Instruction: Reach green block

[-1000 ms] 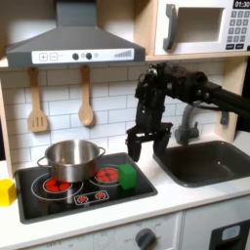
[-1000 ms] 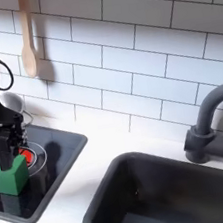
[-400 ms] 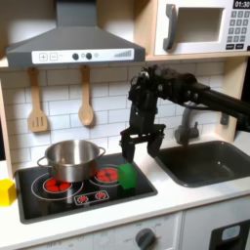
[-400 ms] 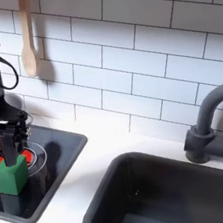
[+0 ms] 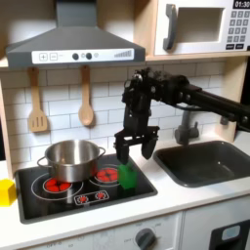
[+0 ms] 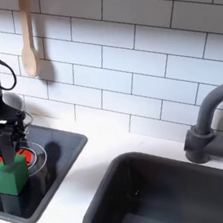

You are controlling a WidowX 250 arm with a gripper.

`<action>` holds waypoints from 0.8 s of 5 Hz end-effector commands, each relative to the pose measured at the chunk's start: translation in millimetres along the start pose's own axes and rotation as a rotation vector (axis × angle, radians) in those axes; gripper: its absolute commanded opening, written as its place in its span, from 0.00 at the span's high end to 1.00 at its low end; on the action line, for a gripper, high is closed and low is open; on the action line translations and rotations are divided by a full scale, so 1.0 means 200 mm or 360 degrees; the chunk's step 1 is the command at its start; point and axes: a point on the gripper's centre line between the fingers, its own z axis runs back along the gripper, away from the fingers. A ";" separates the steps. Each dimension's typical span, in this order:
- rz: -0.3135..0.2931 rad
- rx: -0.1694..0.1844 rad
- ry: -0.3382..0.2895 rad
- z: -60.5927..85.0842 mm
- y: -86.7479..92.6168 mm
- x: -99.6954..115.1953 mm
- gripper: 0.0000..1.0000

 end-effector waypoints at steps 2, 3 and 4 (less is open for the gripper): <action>-0.0030 -0.0010 0.0057 -0.09 0.00 0.05 0.00; -0.0049 -0.0008 0.0074 -0.11 -0.01 0.05 0.00; -0.0044 -0.0008 0.0079 -0.13 -0.01 0.07 0.00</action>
